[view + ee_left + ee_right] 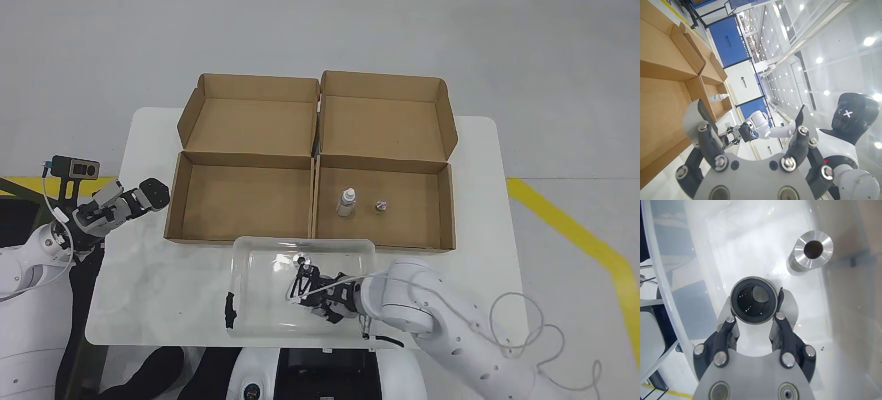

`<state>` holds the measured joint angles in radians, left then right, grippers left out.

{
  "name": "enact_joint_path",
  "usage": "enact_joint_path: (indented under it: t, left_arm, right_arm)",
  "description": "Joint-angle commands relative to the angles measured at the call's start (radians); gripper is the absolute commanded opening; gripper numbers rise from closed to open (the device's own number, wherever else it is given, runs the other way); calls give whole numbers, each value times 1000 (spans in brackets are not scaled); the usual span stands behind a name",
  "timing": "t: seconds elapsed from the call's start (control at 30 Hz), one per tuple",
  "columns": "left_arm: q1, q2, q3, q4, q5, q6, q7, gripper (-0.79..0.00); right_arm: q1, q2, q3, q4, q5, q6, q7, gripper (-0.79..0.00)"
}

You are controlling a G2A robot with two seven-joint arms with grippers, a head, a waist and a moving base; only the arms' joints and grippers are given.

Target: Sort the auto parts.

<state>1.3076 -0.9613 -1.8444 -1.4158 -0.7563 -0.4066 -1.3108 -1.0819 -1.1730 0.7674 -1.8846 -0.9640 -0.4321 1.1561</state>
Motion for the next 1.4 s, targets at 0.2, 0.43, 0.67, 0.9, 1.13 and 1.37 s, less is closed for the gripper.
enact_joint_path:
  t: [0.2, 0.43, 0.67, 0.9, 1.13, 1.37]
  left_arm:
    - [0, 0, 0, 0, 0, 0, 0, 0]
    - [0, 0, 0, 0, 0, 0, 0, 0]
    - [0, 0, 0, 0, 0, 0, 0, 0]
    - [0, 0, 0, 0, 0, 0, 0, 0]
    - [0, 0, 0, 0, 0, 0, 0, 0]
    - [0, 0, 0, 0, 0, 0, 0, 0]
  right_arm:
    - [1, 3, 3, -18, 7, -7, -8, -785]
    - [-11, 10, 30, -17, 1, 15, -40, -785]
    - [-35, 19, 53, -22, -31, 39, -36, -748]
    - [-36, 21, 49, -31, -19, 38, -19, 0]
    - [-12, 13, 17, -19, -19, 34, -28, 0]
    - [26, -1, -23, 23, -31, 33, -59, 0]
